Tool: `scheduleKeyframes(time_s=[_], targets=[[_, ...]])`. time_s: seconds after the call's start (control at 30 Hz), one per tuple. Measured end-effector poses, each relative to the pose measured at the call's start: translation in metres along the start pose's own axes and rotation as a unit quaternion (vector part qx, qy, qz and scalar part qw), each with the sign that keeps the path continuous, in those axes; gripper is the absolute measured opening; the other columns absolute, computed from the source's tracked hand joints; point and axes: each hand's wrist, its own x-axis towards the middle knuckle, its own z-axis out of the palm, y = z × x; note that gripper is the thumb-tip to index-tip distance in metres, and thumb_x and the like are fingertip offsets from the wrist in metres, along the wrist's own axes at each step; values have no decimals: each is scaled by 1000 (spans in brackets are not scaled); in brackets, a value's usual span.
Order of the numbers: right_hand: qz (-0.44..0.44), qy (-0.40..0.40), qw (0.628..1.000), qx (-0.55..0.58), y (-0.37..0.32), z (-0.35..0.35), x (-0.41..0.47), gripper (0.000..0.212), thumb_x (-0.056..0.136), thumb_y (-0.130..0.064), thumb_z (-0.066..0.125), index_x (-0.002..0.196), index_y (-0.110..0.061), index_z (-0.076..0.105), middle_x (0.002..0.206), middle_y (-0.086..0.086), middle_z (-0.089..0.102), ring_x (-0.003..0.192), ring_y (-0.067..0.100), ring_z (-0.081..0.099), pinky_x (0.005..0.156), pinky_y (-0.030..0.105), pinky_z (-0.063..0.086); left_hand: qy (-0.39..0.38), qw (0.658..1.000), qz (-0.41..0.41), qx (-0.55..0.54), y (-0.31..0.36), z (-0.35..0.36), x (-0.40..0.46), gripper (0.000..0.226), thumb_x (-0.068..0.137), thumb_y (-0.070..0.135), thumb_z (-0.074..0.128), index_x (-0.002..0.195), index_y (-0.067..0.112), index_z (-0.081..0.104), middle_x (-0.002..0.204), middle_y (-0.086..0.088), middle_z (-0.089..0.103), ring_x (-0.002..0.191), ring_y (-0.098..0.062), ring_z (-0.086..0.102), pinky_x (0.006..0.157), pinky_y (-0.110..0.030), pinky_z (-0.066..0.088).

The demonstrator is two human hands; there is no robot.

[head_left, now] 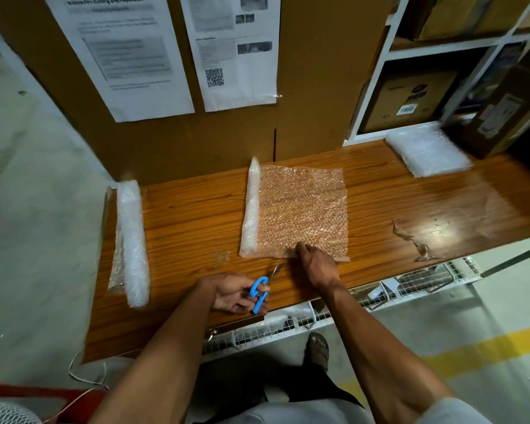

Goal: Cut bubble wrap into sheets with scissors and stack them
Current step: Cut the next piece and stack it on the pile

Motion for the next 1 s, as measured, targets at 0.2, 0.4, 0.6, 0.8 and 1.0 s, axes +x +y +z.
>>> scheduleKeyframes(time_s=[0.2, 0.4, 0.6, 0.8, 1.0], targets=[[4, -10, 1000, -1, 5, 15, -7, 29, 107, -21, 55, 134, -26, 46, 127, 8, 62, 87, 18, 63, 75, 35, 55, 89, 995, 14, -28, 2, 15, 3, 59, 90, 42, 75, 130, 2, 62, 116, -17, 76, 107, -24, 74, 53, -18, 53], [-46, -51, 997, -41, 7, 36, -8, 78, 100, 1, 60, 164, -28, 27, 171, 2, 29, 152, 27, 38, 119, 46, 42, 115, 993, 29, -30, 3, 25, 12, 45, 95, 34, 73, 126, 3, 64, 111, -20, 76, 100, -25, 76, 57, -16, 56], [-70, -106, 989, -76, 4, 45, -15, 87, 100, -4, 46, 167, -14, -9, 174, 5, -11, 162, 26, -9, 132, 50, 2, 145, 988, 44, -39, 3, 33, 18, 36, 92, 23, 78, 117, 0, 65, 107, -23, 76, 103, -32, 76, 57, -18, 58], [-69, -96, 992, -33, 4, 48, -20, 76, 99, -50, -9, 167, -15, -5, 173, 3, -11, 160, 23, -15, 130, 44, -7, 175, 981, 59, -54, -1, 38, 28, 59, 88, 7, 80, 133, -9, 47, 102, -22, 76, 84, -28, 78, 47, -18, 53], [-75, -91, 993, -30, 4, 47, -21, 83, 94, -52, -15, 167, -15, -4, 173, 3, -11, 159, 24, -17, 131, 48, -3, 171, 981, 55, -67, -3, 37, 27, 45, 93, 4, 73, 129, -10, 51, 93, -15, 79, 85, -25, 79, 43, -16, 50]])
